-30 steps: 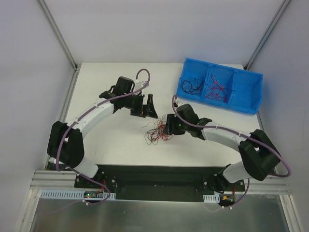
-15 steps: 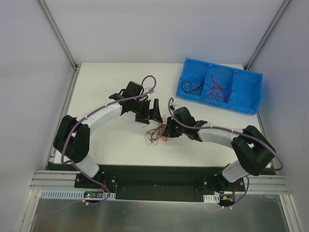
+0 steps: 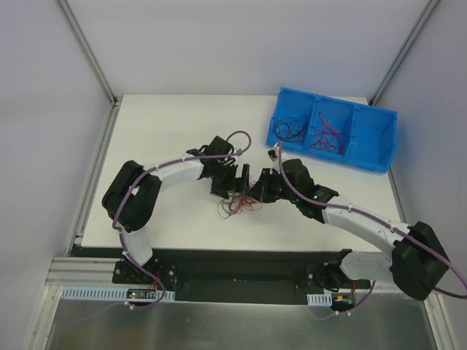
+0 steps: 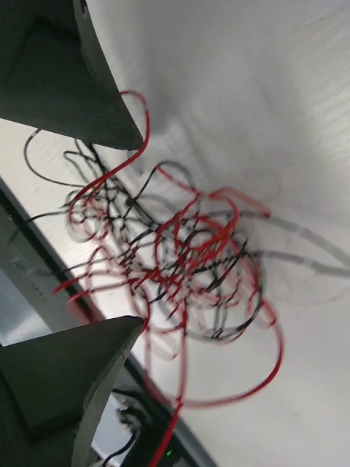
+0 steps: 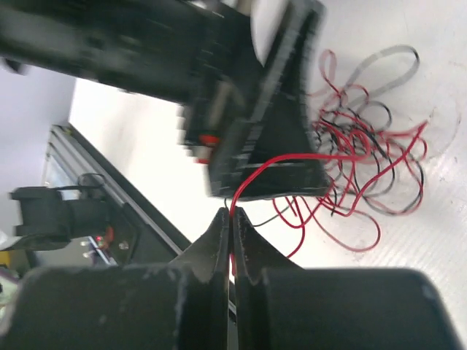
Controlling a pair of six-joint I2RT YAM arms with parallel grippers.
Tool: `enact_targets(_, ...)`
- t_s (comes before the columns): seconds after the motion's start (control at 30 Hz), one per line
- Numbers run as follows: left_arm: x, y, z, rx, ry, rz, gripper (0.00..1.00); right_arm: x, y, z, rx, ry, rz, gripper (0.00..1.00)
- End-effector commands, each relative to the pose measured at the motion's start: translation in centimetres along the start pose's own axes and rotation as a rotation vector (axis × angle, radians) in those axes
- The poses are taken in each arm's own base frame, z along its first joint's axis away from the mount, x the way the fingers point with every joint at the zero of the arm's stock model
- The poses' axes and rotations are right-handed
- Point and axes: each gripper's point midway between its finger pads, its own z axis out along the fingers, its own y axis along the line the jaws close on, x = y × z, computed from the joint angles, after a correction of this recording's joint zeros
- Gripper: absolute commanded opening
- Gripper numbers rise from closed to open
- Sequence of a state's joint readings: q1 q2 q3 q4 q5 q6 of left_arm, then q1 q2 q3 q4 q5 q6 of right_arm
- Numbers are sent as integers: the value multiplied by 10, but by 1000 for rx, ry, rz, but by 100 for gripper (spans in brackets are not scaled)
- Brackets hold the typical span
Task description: Untangle the cables
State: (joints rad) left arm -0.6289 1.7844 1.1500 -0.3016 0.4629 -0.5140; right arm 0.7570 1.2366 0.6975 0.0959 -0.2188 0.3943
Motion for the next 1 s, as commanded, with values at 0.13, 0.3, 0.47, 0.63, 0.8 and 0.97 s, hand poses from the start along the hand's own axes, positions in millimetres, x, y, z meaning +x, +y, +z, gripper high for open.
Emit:
enact_targets(0.13,-11,36,28,-162,-34,-40,90,-86,84,-88,-156,-268,-66,0)
enact_targets(0.3,-14,55,20,-237,-79,-59,85,-130,133,-156,-220,-391,-171,0)
enact_targets(0.47,-15,62,14,-248,-93,-76,85,-166,166,-224,-237,-530,-269,1)
enact_targets(0.63,-12,66,11,-252,-98,-78,84,-191,189,-294,-244,-700,-346,0)
enact_targets(0.8,-12,72,12,-261,-98,-97,85,-204,202,-340,-251,-816,-396,0)
enact_targets(0.97,-16,70,7,-248,-115,-98,84,-212,206,-354,-240,-860,-430,0)
